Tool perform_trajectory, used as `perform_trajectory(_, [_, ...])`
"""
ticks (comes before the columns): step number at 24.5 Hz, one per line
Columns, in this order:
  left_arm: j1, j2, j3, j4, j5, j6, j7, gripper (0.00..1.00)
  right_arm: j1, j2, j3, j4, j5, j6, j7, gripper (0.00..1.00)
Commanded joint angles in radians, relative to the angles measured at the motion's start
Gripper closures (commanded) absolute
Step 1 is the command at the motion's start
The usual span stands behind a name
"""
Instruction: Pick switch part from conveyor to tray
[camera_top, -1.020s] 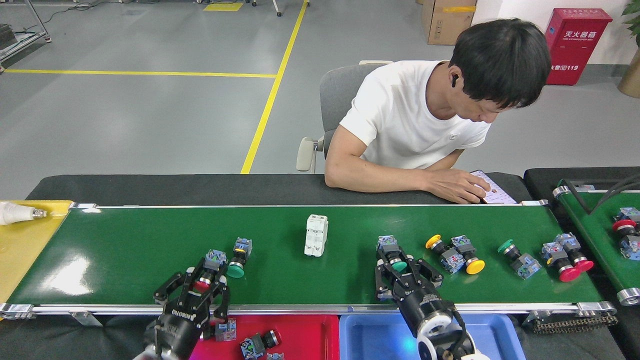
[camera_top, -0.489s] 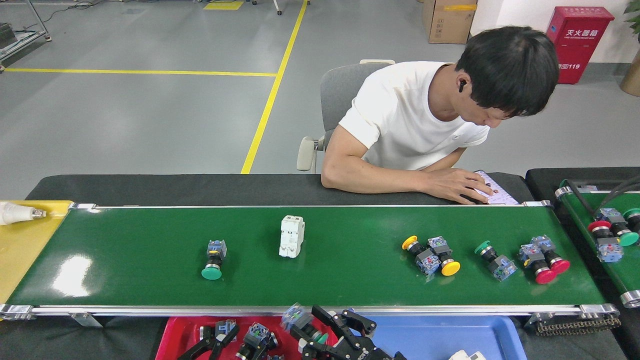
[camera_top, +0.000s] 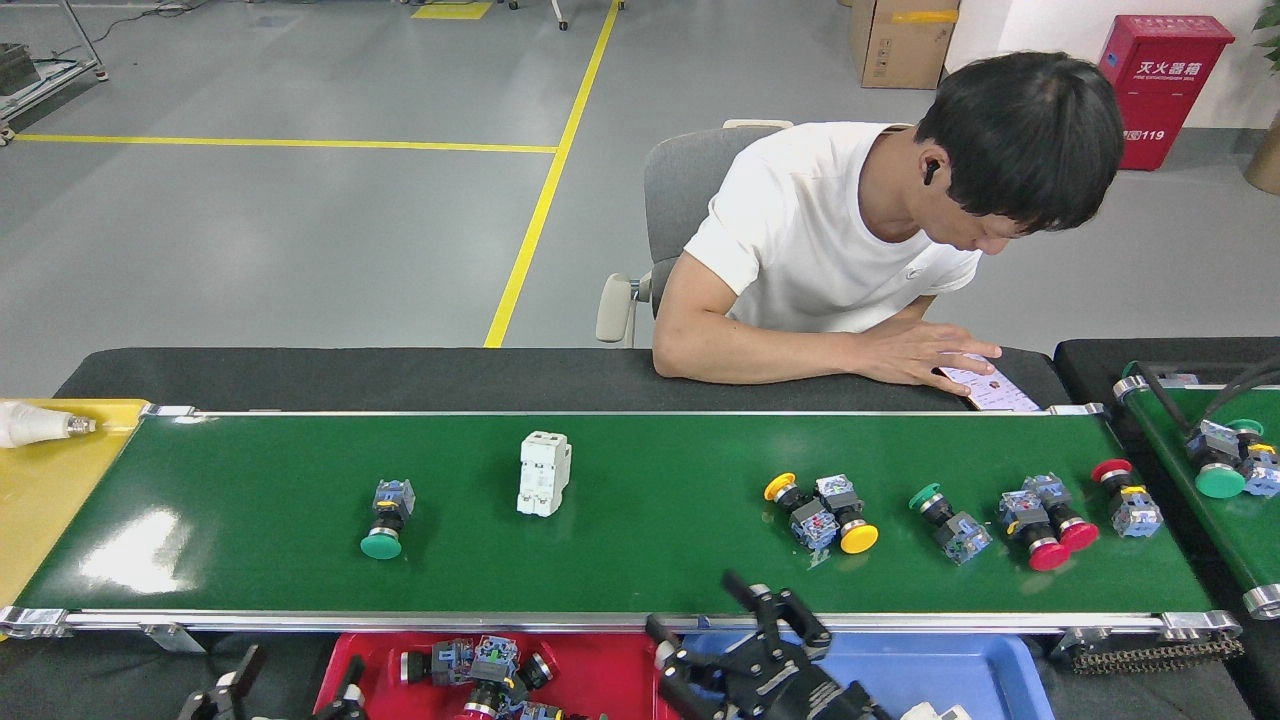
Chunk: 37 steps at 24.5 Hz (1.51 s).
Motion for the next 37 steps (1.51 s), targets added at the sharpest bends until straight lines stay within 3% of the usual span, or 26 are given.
perform_trajectory(1, [-0.023,0.011,0.013,0.013,0.007,0.004,-0.006,0.00,-0.016,-0.034,-0.053,-0.014,0.001,0.155,-0.013,0.07])
perform_trajectory(6, [-0.112,0.016,-0.003,0.022,-0.017,0.050,-0.018,0.00,0.050,-0.132,-0.120,-0.019,-0.002,0.227,-0.092,0.01])
perform_trajectory(11, [-0.353,0.030,-0.006,0.243,-0.131,0.058,-0.053,0.00,0.131,-0.161,-0.120,-0.059,-0.004,0.206,-0.114,0.01])
perform_trajectory(14, [-0.505,0.042,-0.004,0.418,-0.177,0.059,-0.049,0.00,0.093,-0.164,-0.119,-0.034,-0.001,0.212,-0.101,0.02])
perform_trajectory(19, [-0.623,0.100,-0.064,0.599,-0.183,0.102,-0.017,0.01,-0.019,-0.154,-0.085,0.038,0.041,0.221,-0.039,0.02])
perform_trajectory(23, [-0.670,0.154,-0.148,0.685,-0.174,0.110,0.043,0.25,-0.108,-0.149,0.013,0.171,0.104,0.278,-0.026,0.03])
perform_trajectory(24, [-0.672,0.162,-0.161,0.691,-0.175,0.108,0.062,0.51,-0.146,-0.141,0.054,0.212,0.108,0.309,-0.026,0.04])
perform_trajectory(25, [-0.673,0.162,-0.165,0.692,-0.175,0.107,0.066,0.58,-0.169,-0.141,0.082,0.236,0.110,0.321,-0.026,0.06])
perform_trajectory(26, [-0.672,0.165,-0.171,0.697,-0.175,0.104,0.068,0.80,-0.189,-0.143,0.108,0.254,0.108,0.330,-0.029,0.14])
perform_trajectory(27, [-0.673,0.166,-0.179,0.702,-0.178,0.105,0.066,0.95,-0.205,-0.146,0.120,0.263,0.107,0.324,-0.032,0.29])
perform_trajectory(28, [-0.673,0.166,-0.182,0.705,-0.177,0.104,0.066,0.96,-0.211,-0.152,0.122,0.265,0.102,0.318,-0.036,0.44])
perform_trajectory(29, [-0.673,0.166,-0.184,0.706,-0.174,0.102,0.068,0.97,-0.215,-0.161,0.127,0.265,0.096,0.299,-0.040,0.71])
perform_trajectory(30, [-0.672,0.165,-0.184,0.705,-0.172,0.102,0.068,0.97,-0.215,-0.166,0.127,0.263,0.095,0.269,-0.043,0.85])
perform_trajectory(32, [-0.670,0.163,-0.181,0.699,-0.168,0.098,0.068,0.97,-0.215,-0.163,0.127,0.263,0.093,0.217,-0.043,0.94])
perform_trajectory(35, [-0.638,0.159,-0.181,0.649,-0.134,0.095,0.074,0.97,-0.214,-0.161,0.125,0.257,0.082,0.195,-0.045,0.95])
perform_trajectory(37, [-0.552,0.168,-0.179,0.531,-0.103,0.082,0.075,0.97,-0.211,-0.161,0.127,0.251,0.053,0.180,-0.043,0.95])
